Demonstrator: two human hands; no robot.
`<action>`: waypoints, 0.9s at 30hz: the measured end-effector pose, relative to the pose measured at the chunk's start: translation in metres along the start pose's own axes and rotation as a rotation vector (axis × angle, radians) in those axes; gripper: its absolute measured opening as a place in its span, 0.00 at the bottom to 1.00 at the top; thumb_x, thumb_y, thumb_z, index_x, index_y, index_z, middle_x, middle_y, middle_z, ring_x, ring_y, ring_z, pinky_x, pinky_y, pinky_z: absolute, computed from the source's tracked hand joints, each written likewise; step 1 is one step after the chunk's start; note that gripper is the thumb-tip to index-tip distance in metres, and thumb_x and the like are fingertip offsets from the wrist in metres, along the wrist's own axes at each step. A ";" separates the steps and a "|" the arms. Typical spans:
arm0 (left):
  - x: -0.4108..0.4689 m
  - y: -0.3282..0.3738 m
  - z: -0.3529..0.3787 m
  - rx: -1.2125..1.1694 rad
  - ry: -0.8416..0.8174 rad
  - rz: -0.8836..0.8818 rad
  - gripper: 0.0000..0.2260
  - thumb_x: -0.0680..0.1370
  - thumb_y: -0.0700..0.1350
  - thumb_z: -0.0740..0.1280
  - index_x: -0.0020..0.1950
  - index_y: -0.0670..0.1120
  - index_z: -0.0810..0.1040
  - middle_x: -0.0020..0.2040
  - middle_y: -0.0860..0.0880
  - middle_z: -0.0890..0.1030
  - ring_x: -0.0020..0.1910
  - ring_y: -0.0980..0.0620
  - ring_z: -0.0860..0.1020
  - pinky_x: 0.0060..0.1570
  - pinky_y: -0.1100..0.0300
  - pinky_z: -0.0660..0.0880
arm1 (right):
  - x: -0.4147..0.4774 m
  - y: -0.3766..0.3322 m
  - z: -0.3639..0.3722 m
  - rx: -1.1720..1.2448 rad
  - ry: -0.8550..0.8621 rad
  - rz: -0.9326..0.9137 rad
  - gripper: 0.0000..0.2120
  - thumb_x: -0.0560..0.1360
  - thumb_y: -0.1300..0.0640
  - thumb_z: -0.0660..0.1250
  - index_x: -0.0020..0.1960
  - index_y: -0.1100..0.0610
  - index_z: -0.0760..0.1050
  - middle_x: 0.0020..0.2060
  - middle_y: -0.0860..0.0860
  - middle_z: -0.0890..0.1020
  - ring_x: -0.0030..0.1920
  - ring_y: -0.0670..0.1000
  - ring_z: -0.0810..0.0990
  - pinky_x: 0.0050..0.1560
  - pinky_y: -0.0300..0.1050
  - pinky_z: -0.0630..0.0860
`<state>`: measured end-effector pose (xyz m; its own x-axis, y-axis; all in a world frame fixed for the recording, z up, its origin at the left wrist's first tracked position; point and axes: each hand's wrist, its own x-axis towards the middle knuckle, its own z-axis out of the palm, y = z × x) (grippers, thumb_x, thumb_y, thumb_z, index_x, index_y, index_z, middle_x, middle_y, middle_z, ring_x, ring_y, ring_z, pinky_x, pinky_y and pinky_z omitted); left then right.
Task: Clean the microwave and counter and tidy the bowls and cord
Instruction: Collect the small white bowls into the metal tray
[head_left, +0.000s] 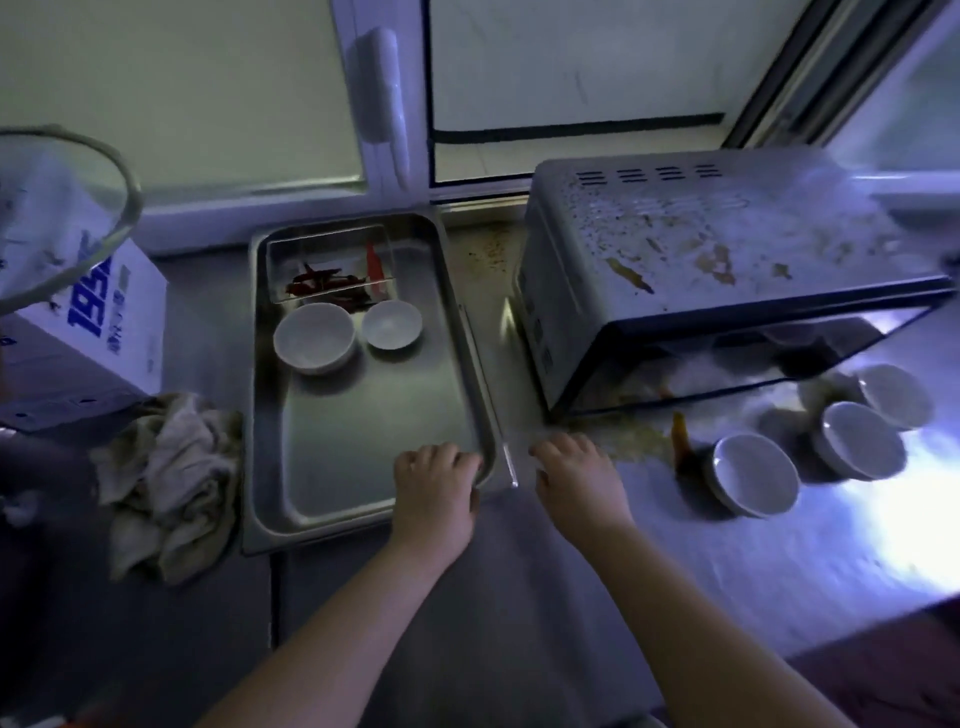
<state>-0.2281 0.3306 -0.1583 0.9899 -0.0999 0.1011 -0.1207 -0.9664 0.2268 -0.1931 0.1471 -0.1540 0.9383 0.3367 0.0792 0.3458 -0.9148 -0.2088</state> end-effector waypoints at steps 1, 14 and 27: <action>-0.003 0.012 0.005 0.024 -0.008 0.019 0.15 0.59 0.43 0.75 0.44 0.51 0.80 0.40 0.50 0.77 0.39 0.43 0.76 0.41 0.51 0.69 | -0.015 0.008 0.000 -0.042 -0.021 0.023 0.18 0.56 0.63 0.77 0.44 0.55 0.80 0.38 0.52 0.80 0.38 0.59 0.79 0.34 0.48 0.77; -0.006 0.164 0.076 0.107 -0.194 0.058 0.11 0.65 0.44 0.72 0.46 0.53 0.80 0.45 0.50 0.79 0.46 0.45 0.75 0.45 0.50 0.68 | -0.145 0.179 -0.011 -0.100 -0.105 0.295 0.18 0.57 0.61 0.80 0.45 0.51 0.81 0.39 0.49 0.82 0.39 0.56 0.81 0.36 0.49 0.78; 0.045 0.340 0.134 -0.370 -0.202 -0.511 0.10 0.77 0.55 0.64 0.43 0.50 0.75 0.41 0.51 0.78 0.44 0.47 0.76 0.42 0.54 0.75 | -0.141 0.409 -0.053 0.189 0.097 0.382 0.14 0.68 0.65 0.73 0.53 0.59 0.80 0.49 0.57 0.82 0.49 0.64 0.78 0.48 0.55 0.76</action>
<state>-0.2149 -0.0338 -0.2061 0.9197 0.2724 -0.2827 0.3856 -0.7624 0.5197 -0.1836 -0.2866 -0.1988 0.9975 -0.0488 0.0514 -0.0231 -0.9097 -0.4147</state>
